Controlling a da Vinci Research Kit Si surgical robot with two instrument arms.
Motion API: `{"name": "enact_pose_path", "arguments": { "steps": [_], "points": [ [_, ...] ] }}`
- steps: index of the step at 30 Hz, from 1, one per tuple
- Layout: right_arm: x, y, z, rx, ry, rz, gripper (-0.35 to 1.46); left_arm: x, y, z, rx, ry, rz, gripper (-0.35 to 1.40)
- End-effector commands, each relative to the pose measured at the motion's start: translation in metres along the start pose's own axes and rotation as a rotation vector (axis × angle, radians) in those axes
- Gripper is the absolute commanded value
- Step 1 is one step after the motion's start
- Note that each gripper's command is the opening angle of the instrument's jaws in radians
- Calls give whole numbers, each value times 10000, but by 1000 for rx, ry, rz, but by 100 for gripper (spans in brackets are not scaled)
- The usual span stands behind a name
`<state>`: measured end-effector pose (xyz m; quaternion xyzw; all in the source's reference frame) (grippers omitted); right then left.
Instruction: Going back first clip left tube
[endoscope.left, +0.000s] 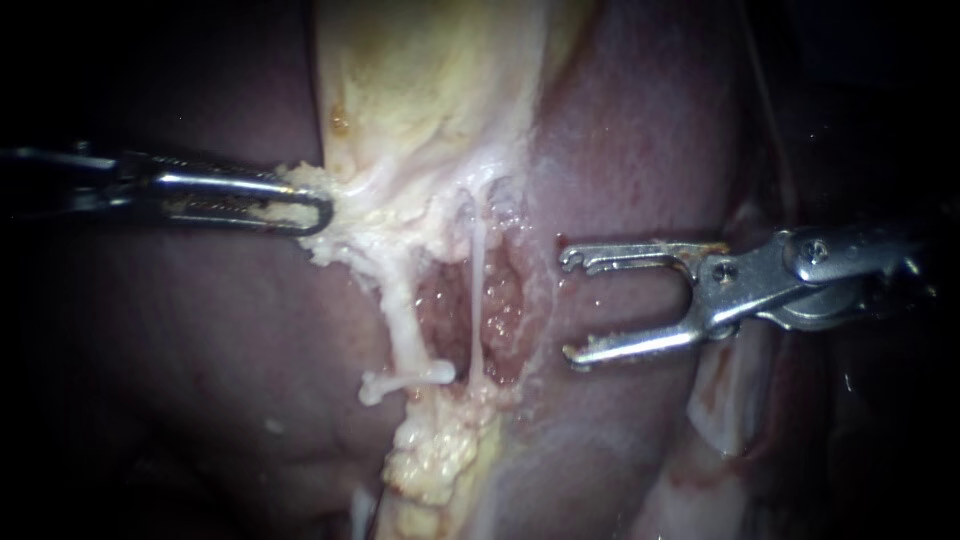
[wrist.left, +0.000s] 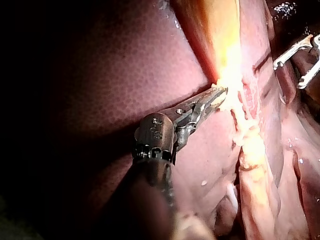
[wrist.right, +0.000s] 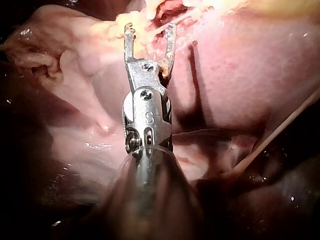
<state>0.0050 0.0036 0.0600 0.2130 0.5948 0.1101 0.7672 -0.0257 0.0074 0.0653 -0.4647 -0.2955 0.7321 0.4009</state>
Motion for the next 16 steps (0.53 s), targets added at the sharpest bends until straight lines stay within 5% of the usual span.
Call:
{"name": "enact_pose_path", "arguments": {
  "steps": [1,16],
  "points": [
    [0,0,1,0,0,0,50,-2,-2,5,-1,-5,1,-35],
    [1,-4,1,0,0,0,50,-7,-8,16,-2,-15,5,-35]
  ]
}}
